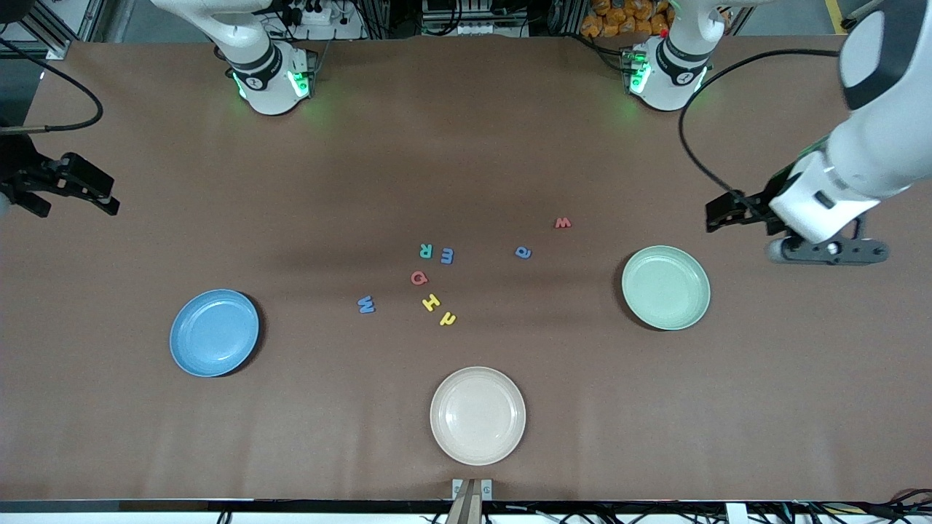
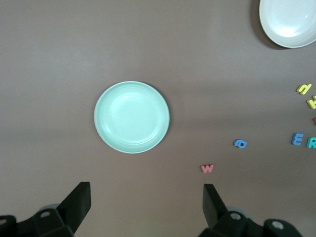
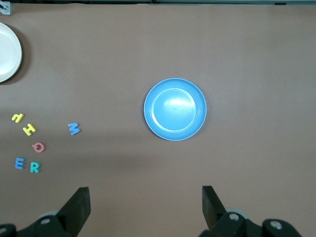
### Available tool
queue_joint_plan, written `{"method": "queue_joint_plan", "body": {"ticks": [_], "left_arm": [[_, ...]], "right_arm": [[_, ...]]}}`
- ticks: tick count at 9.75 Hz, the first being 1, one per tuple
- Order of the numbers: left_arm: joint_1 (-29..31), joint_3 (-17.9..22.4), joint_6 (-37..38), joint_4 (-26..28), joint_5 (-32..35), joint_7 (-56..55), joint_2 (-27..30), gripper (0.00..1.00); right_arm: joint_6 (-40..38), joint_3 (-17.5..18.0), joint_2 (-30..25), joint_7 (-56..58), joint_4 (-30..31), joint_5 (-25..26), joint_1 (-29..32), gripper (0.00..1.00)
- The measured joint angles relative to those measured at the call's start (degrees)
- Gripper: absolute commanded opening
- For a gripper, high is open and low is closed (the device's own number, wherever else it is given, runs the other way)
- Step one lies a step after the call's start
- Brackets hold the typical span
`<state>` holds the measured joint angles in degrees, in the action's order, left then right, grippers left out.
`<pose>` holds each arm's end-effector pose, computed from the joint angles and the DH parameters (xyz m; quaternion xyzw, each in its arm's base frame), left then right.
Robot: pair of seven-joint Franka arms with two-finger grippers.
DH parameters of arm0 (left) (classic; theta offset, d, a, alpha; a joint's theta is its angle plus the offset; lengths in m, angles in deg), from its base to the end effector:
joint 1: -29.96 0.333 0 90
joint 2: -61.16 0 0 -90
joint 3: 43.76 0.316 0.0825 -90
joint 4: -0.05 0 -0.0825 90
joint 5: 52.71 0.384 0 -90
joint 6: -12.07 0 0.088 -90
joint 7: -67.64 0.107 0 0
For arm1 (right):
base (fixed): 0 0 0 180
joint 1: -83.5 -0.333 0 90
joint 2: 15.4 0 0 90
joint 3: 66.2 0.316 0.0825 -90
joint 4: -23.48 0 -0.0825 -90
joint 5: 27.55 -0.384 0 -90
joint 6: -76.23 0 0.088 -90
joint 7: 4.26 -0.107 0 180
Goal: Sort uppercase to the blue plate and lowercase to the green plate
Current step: 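Move the right gripper and the left gripper out toward the letters, then lower the right gripper to the M while the left gripper lowers to the w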
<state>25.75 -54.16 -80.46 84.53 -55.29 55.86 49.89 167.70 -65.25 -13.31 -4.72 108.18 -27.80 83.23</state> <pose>0.5957 -0.1496 0.5607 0.9986 -0.0218 -0.0349 0.0330 0.5690 0.0124 0.6502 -0.9991 -0.0066 -0.0408 0.0031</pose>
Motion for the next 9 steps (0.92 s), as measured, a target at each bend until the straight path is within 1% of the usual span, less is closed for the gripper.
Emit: {"method": "queue_joint_plan", "body": {"ticks": [2,3,6,9], "left_arm": [[-3.7,-0.2,-5.2,1.7,0.2,-1.9,-2.0,1.00],[-4.6,-0.3,-9.0,3.4,0.2,-2.0,-3.2,1.00],[-9.7,-0.4,-19.5,10.4,0.2,-4.9,-5.8,1.00],[-15.0,-0.5,-28.1,17.9,0.6,-11.4,-7.2,1.00]], "right_arm": [[-0.8,0.0,0.0,0.0,0.3,0.0,0.0,1.00],[-1.1,0.0,0.1,0.0,0.5,0.0,-0.1,1.00],[-0.9,0.1,1.3,0.1,2.6,0.0,-1.6,1.00],[3.3,0.1,5.3,0.0,5.6,-0.1,-5.2,1.00]]}}
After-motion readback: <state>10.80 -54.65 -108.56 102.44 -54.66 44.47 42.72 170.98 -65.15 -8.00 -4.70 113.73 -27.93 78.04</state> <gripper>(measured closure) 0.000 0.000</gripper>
